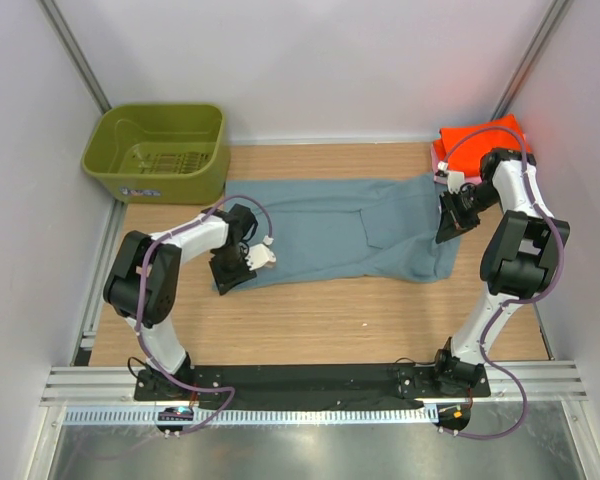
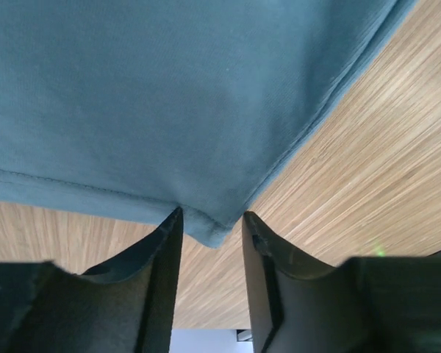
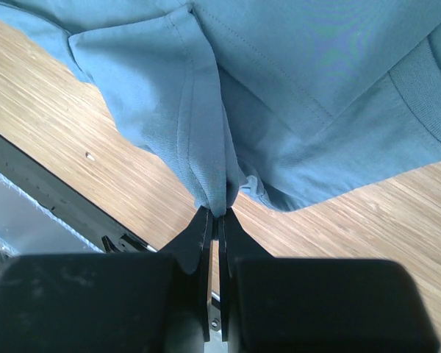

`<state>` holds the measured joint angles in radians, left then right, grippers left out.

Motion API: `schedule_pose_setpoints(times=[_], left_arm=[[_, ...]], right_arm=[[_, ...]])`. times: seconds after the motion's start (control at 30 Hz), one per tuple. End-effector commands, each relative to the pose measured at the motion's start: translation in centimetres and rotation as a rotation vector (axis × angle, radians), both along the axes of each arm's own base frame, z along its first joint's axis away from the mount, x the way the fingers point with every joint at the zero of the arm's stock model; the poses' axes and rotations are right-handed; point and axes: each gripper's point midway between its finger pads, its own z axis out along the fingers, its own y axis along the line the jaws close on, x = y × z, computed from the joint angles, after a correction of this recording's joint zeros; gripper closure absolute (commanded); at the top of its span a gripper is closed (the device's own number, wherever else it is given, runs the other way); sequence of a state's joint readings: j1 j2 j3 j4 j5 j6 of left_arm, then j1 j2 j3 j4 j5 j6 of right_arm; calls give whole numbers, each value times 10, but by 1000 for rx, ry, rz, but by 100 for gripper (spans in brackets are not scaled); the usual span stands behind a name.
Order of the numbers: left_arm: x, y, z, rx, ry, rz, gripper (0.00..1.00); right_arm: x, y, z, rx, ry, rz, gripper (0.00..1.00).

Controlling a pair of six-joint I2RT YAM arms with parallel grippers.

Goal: Fold and stack the t-shirts
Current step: Fold the tshirt

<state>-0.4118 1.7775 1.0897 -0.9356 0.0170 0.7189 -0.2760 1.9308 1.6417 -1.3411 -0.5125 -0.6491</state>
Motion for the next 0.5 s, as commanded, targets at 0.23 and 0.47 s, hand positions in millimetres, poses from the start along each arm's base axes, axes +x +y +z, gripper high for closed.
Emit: schedule_pose_setpoints(times=[0.23, 0.47], left_arm=[[-19, 4, 5, -20, 33, -2, 100], [-13, -3, 46, -77, -79, -20, 100]], right_arm=[[-42, 4, 33, -38, 71, 22, 96], [-57, -2, 68, -150, -66, 53, 97]])
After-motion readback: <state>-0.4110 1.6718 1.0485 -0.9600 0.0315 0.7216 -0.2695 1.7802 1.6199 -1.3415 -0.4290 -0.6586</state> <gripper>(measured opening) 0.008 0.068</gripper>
